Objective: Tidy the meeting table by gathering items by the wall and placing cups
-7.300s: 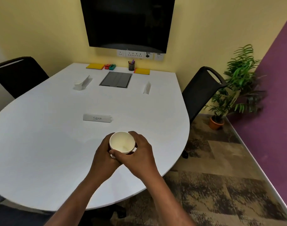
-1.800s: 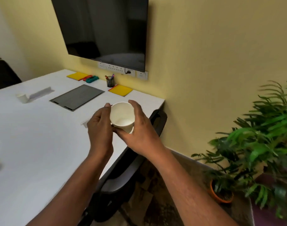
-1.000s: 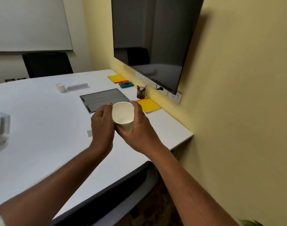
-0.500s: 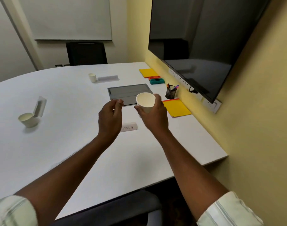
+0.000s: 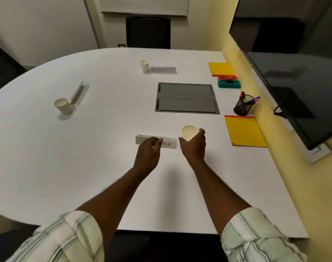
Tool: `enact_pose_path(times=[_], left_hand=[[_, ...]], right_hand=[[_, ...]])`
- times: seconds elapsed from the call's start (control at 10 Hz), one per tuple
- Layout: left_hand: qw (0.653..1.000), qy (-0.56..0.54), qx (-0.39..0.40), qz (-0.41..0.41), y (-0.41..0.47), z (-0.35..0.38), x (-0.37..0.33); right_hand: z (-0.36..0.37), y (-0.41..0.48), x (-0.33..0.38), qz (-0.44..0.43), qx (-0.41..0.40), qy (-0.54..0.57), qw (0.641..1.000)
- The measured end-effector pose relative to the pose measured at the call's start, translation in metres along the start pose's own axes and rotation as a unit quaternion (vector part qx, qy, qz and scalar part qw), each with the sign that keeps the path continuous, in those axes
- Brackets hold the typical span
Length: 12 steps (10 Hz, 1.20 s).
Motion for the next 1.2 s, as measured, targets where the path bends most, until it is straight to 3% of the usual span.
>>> enact_pose_path(times=[0.2,0.3,0.7,1.2], left_hand=[[0.991,0.095,0.065,-0.072,-0.004,0.046,0.052],[0.972,0.165,0.150,-0.079,-0.012,0.070,0.069],[0.962,0.179,0.155,-0.133,-0.011,0.068,0.099],[0.966,0.168,0.144,-0.133,-0.016,0.053,0.101]], right_hand=[[0.043,0.046,-0.038,0.015,0.051,-0.026,0.998],[0.062,0.059,-0.051,0.014,0.066,-0.045,0.997],[0.089,0.070,-0.082,0.033,0.086,-0.022,0.995],[0.081,0.052,-0.094,0.067,0.062,-0.034,0.995]])
Point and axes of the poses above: each hand's wrist, its own y-axis towards the middle knuckle, its own z-axis out of the palm, x = y × z, the point moved 8 cm from there along y, towards the middle knuckle, and after that the axes turned 2 degrees about z, right-handed, at the moved point
